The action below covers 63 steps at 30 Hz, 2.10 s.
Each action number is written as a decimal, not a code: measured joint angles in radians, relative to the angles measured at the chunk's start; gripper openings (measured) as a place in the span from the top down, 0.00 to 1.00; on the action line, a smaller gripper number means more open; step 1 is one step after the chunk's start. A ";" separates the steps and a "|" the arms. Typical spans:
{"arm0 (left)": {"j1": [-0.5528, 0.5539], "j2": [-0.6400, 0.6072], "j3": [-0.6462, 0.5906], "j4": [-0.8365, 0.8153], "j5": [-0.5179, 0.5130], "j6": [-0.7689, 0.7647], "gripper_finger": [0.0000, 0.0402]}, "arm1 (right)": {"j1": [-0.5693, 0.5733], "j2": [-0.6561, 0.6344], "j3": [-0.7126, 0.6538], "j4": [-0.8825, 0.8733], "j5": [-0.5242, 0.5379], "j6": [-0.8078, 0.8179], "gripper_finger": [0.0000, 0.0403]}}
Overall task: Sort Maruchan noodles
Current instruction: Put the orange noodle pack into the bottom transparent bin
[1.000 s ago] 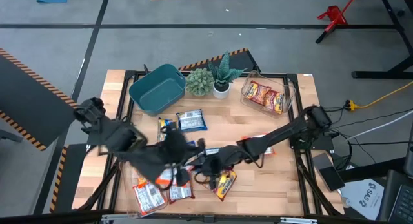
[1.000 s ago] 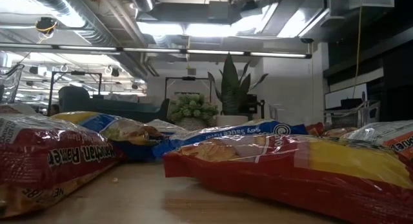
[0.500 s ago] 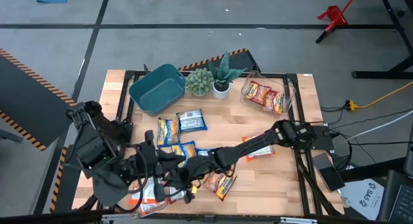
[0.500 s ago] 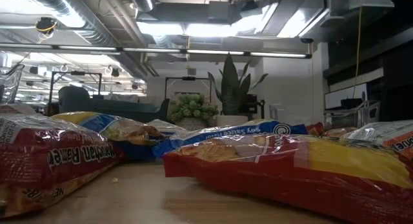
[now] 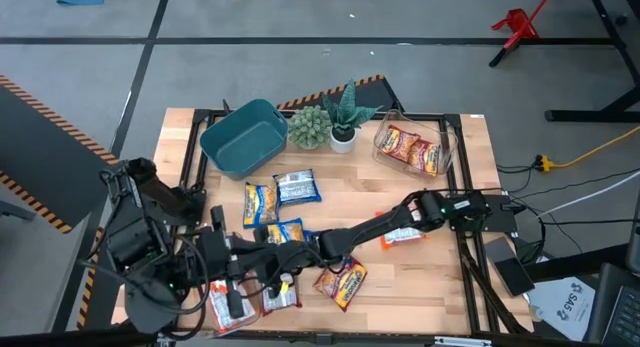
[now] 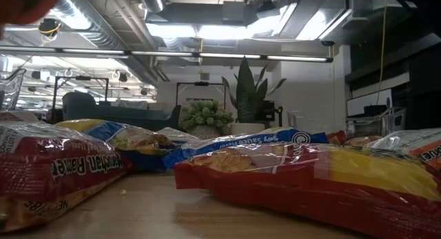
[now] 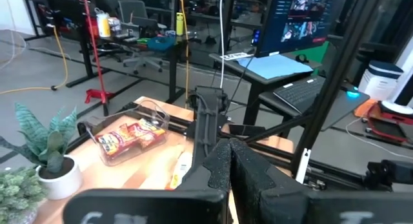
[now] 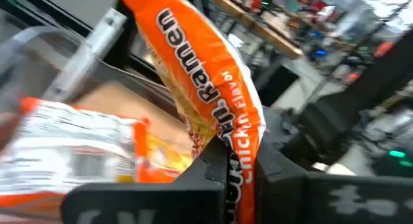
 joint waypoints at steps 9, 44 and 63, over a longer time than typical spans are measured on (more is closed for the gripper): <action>0.008 0.000 0.000 -0.008 -0.009 0.002 1.00 | 0.001 0.060 -0.001 0.046 0.049 -0.137 0.93; 0.000 0.000 0.000 -0.033 0.011 -0.001 1.00 | -0.055 0.048 0.225 -0.205 0.045 -0.070 0.46; -0.050 0.011 -0.001 -0.099 -0.002 -0.090 1.00 | -0.032 0.161 0.283 -0.372 -0.107 0.059 0.46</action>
